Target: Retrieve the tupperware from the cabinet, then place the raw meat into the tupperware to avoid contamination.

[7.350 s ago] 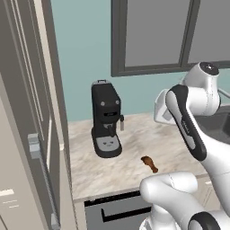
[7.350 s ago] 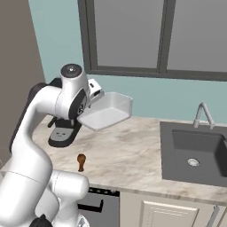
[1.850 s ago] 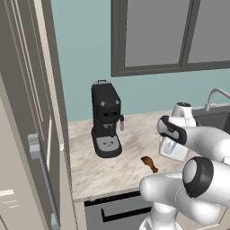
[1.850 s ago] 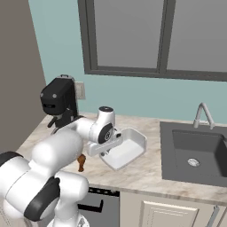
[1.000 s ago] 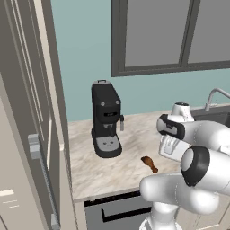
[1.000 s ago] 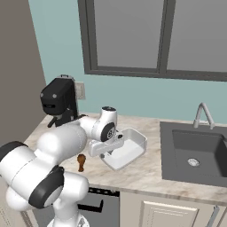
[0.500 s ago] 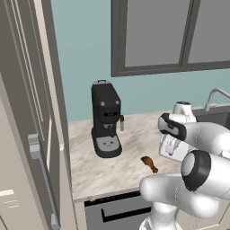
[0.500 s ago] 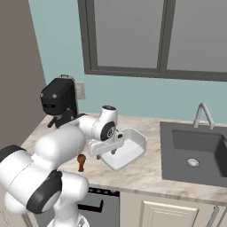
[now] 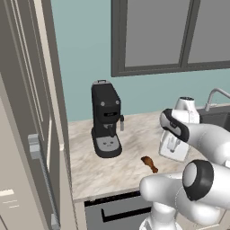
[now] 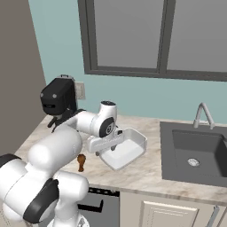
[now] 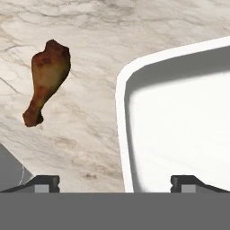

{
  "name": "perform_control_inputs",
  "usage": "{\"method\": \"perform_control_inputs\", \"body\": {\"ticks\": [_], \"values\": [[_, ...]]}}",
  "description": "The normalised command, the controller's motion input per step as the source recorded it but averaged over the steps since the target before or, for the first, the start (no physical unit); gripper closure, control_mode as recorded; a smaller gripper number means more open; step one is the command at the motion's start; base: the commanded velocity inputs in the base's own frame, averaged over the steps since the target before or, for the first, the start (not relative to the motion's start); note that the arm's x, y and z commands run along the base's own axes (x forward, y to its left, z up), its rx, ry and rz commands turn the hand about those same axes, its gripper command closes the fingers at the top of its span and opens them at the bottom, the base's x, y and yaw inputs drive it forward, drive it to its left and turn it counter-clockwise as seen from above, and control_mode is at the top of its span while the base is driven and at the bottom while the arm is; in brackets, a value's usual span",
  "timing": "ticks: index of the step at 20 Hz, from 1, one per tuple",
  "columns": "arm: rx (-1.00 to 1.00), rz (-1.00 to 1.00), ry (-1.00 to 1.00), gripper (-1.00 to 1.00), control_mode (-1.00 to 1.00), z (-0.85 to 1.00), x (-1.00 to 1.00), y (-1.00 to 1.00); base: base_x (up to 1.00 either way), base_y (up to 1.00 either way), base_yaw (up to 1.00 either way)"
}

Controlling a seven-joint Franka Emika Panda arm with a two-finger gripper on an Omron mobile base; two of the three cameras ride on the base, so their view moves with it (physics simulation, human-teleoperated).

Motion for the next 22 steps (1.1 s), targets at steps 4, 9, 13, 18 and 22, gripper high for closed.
{"method": "perform_control_inputs", "body": {"ticks": [4,9,13,18,22], "values": [[0.00,-0.02,-0.04,-1.00,-1.00,0.27,-0.07,0.00,0.00,0.00,0.00],[0.00,-0.03,-0.05,-1.00,-1.00,0.28,-0.11,0.02,0.00,0.00,0.00],[0.00,-0.06,-0.04,-1.00,-1.00,0.27,-0.16,0.05,0.00,0.00,0.00],[0.01,-0.09,-0.04,-1.00,-1.00,0.26,-0.20,0.11,0.00,0.00,0.00],[0.00,-0.12,-0.04,-1.00,-1.00,0.22,-0.25,0.20,0.00,0.00,0.00]]}}
